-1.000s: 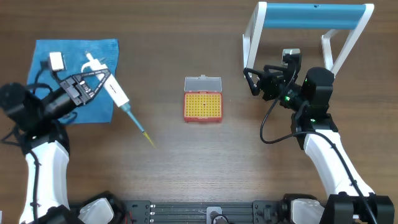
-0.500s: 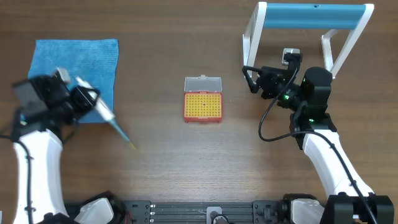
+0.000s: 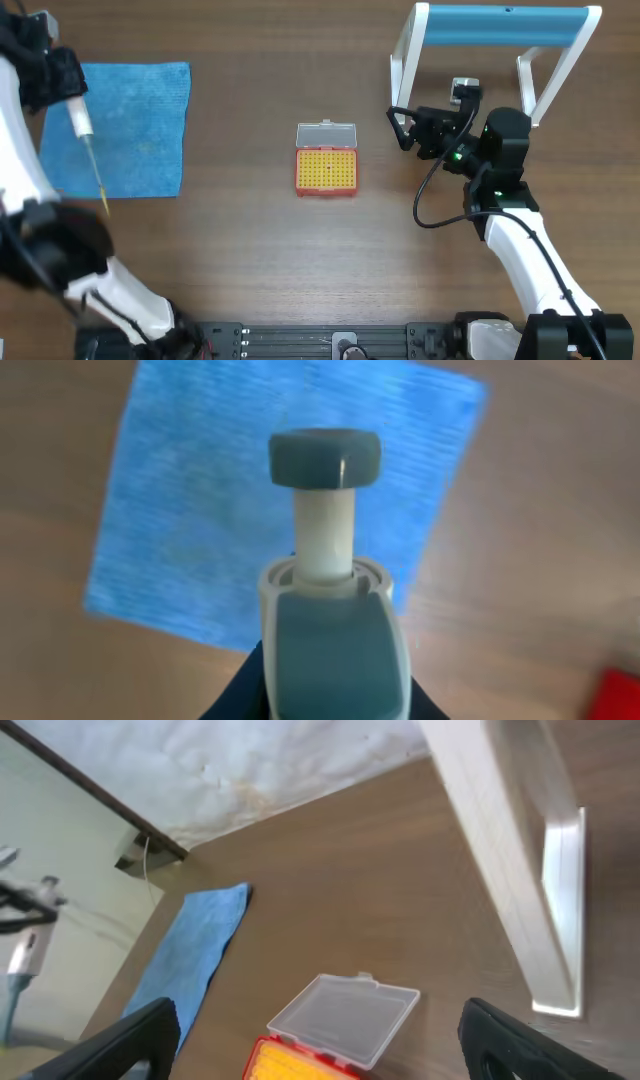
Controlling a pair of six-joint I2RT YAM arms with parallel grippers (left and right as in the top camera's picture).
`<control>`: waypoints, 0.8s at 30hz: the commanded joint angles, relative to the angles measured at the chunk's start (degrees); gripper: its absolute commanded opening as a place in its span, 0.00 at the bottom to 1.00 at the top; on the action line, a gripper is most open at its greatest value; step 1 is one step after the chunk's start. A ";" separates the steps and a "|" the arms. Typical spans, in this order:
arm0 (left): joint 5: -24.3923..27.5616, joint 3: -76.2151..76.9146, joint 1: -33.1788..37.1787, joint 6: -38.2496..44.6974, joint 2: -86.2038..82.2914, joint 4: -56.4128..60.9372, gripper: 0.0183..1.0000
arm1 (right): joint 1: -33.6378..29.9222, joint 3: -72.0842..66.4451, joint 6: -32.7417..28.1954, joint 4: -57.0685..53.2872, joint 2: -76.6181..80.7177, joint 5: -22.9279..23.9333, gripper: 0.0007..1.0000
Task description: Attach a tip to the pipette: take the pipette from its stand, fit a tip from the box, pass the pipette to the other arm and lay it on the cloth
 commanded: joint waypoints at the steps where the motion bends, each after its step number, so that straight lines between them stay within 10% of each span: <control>1: -6.49 18.80 0.04 3.74 13.64 -3.78 0.01 | 2.01 0.26 0.90 -0.02 -0.61 0.33 0.90; 24: -12.22 19.87 -4.74 15.80 33.00 -3.52 0.01 | 3.08 0.26 0.90 -1.42 -0.59 0.96 0.90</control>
